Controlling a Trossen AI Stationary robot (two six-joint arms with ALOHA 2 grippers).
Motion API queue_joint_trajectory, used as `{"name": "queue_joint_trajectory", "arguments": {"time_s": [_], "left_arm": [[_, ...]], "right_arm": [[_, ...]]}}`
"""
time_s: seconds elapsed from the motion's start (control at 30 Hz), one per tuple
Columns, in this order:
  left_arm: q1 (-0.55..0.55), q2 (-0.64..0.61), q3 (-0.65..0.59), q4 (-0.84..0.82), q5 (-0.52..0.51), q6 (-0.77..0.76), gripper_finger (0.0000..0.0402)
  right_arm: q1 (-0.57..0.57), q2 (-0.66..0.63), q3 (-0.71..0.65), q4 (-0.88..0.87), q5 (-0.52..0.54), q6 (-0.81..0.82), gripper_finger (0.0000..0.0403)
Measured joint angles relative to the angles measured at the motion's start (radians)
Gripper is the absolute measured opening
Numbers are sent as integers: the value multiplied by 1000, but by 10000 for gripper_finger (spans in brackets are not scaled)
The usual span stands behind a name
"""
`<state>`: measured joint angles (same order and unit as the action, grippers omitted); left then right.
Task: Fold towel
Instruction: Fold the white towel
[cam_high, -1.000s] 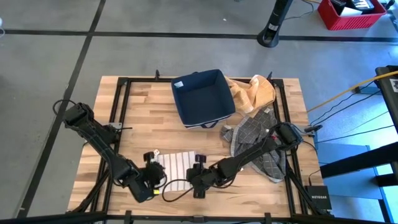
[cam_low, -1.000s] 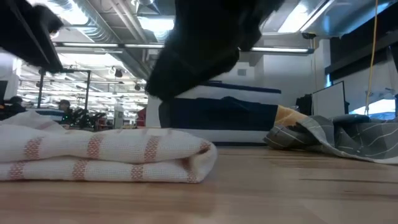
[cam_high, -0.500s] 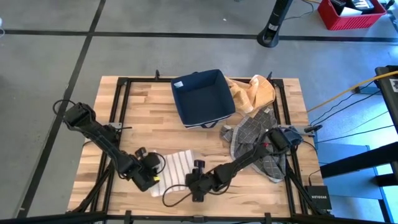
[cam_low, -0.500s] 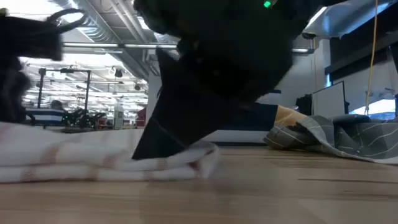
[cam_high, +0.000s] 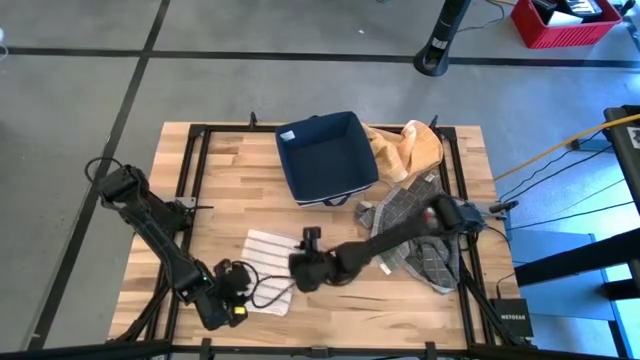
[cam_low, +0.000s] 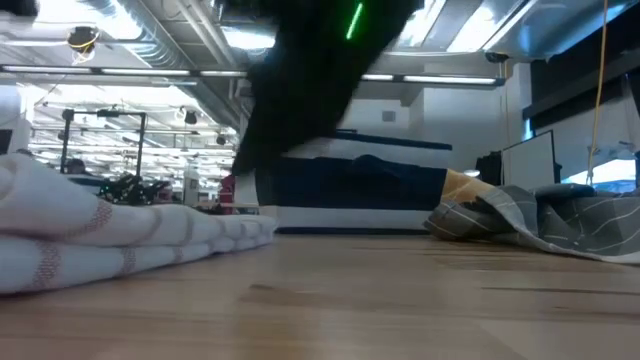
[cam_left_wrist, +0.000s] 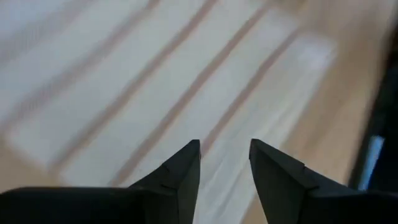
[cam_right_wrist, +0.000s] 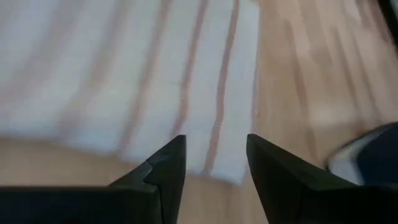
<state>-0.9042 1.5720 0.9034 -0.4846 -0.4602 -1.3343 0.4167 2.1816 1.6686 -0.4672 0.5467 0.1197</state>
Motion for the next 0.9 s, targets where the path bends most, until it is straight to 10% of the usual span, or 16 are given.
{"name": "queue_joint_trajectory", "arguments": {"time_s": [0.17,0.43,0.9], "left_arm": [[64,-15,49,5,-118,230,131],[228,58,4,-1,-7,478,131],[475,97,-141,-166,-84,212,131]], "right_arm": [[127,-131,9,-137,-16,52,172],[306,-148,-102,-93,111,269,172],[389,-141,-266,-46,202,581,172]]}}
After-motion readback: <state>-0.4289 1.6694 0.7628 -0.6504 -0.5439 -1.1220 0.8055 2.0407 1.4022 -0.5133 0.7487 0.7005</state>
